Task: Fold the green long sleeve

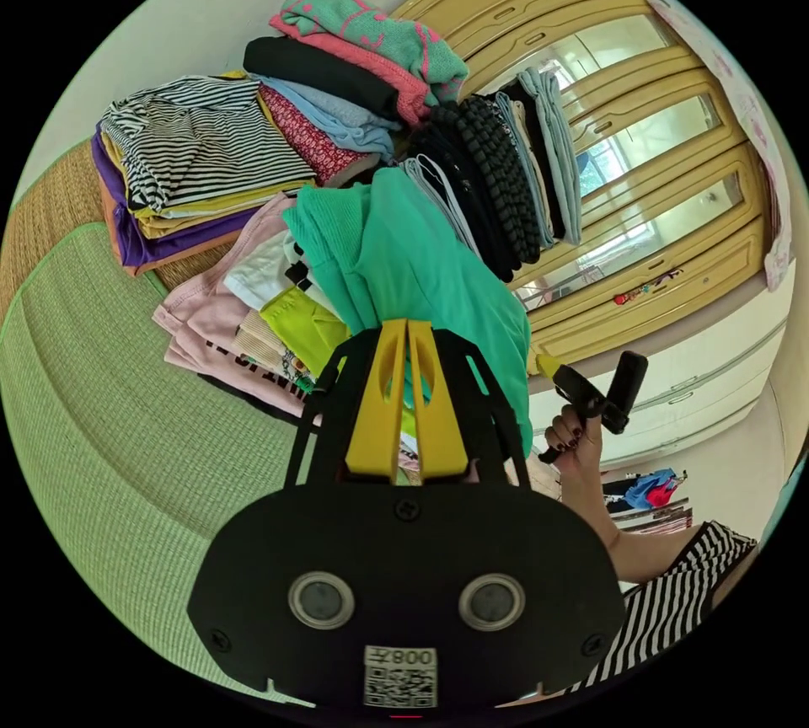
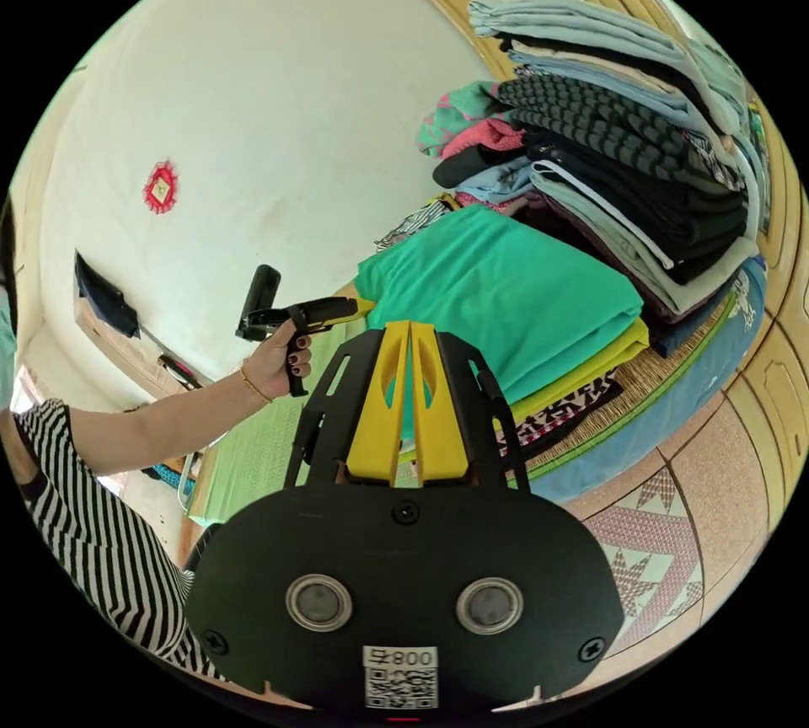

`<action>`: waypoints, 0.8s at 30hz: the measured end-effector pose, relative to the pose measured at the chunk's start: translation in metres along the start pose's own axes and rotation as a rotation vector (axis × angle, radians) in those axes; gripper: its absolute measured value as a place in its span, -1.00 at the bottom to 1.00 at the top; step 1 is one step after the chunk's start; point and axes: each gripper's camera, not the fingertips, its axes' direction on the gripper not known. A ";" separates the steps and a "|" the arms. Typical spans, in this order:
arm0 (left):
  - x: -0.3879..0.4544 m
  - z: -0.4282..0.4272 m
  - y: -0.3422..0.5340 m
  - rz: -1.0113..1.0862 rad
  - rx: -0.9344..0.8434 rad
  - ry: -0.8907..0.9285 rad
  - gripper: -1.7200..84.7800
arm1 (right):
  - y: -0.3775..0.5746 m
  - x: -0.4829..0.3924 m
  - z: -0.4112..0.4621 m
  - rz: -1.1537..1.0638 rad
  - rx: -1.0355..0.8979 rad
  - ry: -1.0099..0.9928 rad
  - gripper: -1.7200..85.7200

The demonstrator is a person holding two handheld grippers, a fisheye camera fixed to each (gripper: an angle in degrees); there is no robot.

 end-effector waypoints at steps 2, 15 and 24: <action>-0.001 -0.005 0.007 0.002 0.007 0.003 -0.96 | 0.013 -0.025 0.007 -0.074 -0.019 0.001 -0.96; -0.025 -0.072 0.109 0.057 0.073 0.076 -0.96 | 0.064 -0.103 0.024 -0.189 -0.014 0.150 -0.96; -0.048 -0.074 0.242 0.052 -0.275 -0.477 -0.96 | 0.070 -0.206 0.049 -0.482 0.245 0.117 -0.96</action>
